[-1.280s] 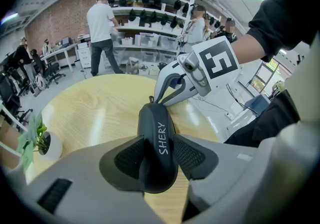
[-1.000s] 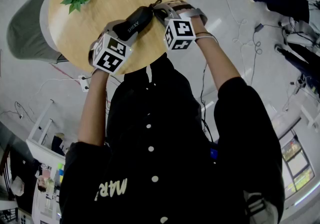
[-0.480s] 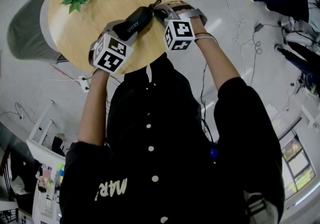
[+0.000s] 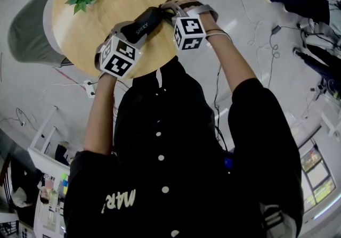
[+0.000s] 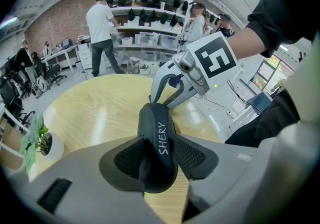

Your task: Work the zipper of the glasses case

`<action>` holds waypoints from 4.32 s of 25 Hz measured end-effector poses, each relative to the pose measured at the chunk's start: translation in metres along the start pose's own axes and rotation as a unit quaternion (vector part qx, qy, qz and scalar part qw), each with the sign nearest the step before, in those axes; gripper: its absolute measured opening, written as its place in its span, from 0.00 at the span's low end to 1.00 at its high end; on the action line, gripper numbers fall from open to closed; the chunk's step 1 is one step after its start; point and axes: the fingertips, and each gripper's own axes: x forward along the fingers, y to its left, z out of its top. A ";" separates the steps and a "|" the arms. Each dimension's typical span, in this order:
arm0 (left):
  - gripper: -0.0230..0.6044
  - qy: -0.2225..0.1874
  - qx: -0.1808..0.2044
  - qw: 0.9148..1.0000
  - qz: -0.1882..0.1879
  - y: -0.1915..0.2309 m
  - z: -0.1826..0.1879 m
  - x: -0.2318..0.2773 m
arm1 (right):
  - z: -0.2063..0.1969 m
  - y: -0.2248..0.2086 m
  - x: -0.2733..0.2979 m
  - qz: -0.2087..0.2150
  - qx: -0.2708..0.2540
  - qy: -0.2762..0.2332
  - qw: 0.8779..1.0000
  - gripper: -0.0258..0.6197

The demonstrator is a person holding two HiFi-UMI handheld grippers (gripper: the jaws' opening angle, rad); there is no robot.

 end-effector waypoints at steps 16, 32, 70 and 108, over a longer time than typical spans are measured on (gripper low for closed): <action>0.33 0.003 -0.002 1.000 -0.001 0.000 0.001 0.000 | -0.003 0.001 -0.006 0.003 -0.004 0.000 1.000 0.06; 0.33 0.008 -0.007 1.000 -0.002 0.001 -0.001 0.000 | -0.002 0.013 -0.011 0.017 0.020 0.022 0.999 0.05; 0.33 0.066 -0.026 0.997 -0.043 -0.003 0.002 -0.002 | 0.032 0.052 -0.018 -0.059 0.260 0.071 0.961 0.05; 0.31 0.162 -0.003 0.981 -0.105 -0.006 0.001 -0.001 | 0.080 0.083 -0.001 -0.091 0.397 0.061 0.911 0.05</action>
